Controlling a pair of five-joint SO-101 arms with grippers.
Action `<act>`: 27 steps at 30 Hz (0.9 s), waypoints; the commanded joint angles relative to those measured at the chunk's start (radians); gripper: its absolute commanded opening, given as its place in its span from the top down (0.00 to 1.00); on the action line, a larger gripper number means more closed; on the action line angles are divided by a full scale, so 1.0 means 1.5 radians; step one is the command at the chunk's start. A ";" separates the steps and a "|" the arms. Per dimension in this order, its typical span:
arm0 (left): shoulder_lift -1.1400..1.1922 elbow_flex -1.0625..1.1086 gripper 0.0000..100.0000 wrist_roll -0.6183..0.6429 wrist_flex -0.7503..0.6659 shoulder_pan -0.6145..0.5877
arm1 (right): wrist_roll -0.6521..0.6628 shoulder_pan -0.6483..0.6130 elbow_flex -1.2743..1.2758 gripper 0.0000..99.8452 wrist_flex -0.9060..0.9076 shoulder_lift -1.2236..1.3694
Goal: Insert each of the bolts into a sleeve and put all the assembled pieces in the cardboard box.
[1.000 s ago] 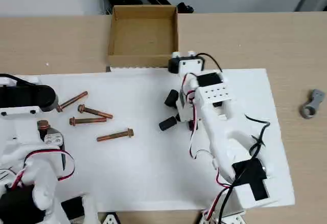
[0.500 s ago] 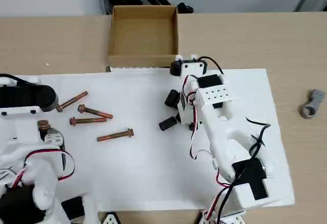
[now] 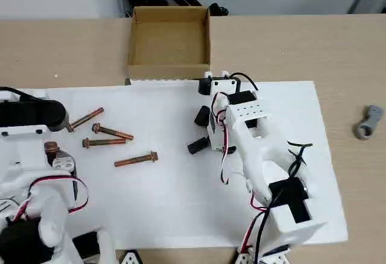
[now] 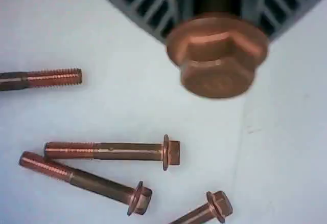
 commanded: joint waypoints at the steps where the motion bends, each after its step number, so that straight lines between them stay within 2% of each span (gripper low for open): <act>1: -0.001 -0.002 1.00 0.003 -0.019 -0.003 | -0.002 -0.008 -0.004 0.89 -0.015 0.015; 4: -0.003 -0.002 1.00 0.002 -0.019 -0.003 | -0.002 -0.008 -0.004 0.89 -0.015 0.022; 8: -0.004 -0.002 1.00 0.002 -0.019 -0.003 | -0.001 -0.008 -0.004 0.99 -0.025 0.025; 21: -0.004 -0.002 1.00 0.001 -0.019 -0.003 | -0.004 -0.016 -0.004 0.99 -0.023 -0.023; 27: -0.004 -0.001 1.00 0.000 -0.019 -0.003 | -0.005 -0.016 -0.005 0.99 0.058 -0.145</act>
